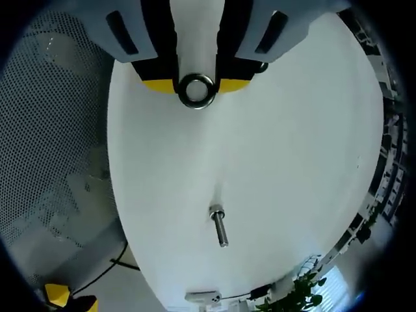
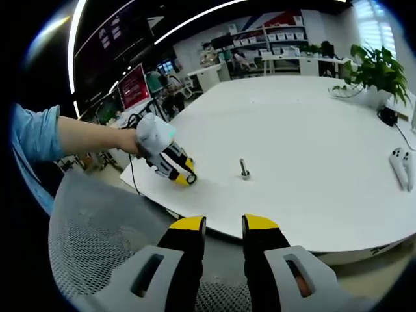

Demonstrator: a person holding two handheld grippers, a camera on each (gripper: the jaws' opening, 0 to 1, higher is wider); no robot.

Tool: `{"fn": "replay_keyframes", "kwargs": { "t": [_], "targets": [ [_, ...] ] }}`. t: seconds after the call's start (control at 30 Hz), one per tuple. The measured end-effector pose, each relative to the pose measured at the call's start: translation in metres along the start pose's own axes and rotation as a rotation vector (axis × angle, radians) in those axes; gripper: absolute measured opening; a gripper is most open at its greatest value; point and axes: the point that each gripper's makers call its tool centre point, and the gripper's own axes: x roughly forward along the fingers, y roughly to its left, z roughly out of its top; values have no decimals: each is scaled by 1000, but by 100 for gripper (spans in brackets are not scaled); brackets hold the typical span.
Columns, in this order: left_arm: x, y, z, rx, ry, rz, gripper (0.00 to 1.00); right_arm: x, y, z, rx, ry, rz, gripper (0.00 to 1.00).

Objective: Place the washer onto the threaded stud by aligning its center hole with the stud, sliding it down to the base, and recovering from edge contact or off-axis alignment until the washer reaches the visible bottom stop.

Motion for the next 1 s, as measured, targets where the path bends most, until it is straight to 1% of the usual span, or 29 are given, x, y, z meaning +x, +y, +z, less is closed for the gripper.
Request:
{"fn": "replay_keyframes", "kwargs": {
  "t": [0.1, 0.17, 0.27, 0.33, 0.47, 0.6, 0.83, 1.0],
  "targets": [
    [-7, 3, 2, -7, -11, 10, 20, 0, 0, 0, -1, 1, 0, 25],
    [-11, 4, 2, -18, -12, 13, 20, 0, 0, 0, -1, 2, 0, 25],
    [-15, 8, -1, -16, -10, 19, 20, 0, 0, -1, -3, 4, 1, 25],
    [-20, 12, -2, -31, -9, 21, 20, 0, 0, -1, -4, 3, 1, 25],
    [-32, 14, -3, -16, 1, 30, 20, 0, 0, -1, -5, 5, 2, 25],
    [-44, 18, -2, -16, -4, 42, 20, 0, 0, -1, -6, 5, 3, 25],
    [-58, 27, -4, -21, 9, 64, 20, 0, 0, 0, -6, 2, 2, 25],
    [-69, 35, -1, -24, 0, 84, 20, 0, 0, 0, -4, -1, 2, 25]
  ]
}}
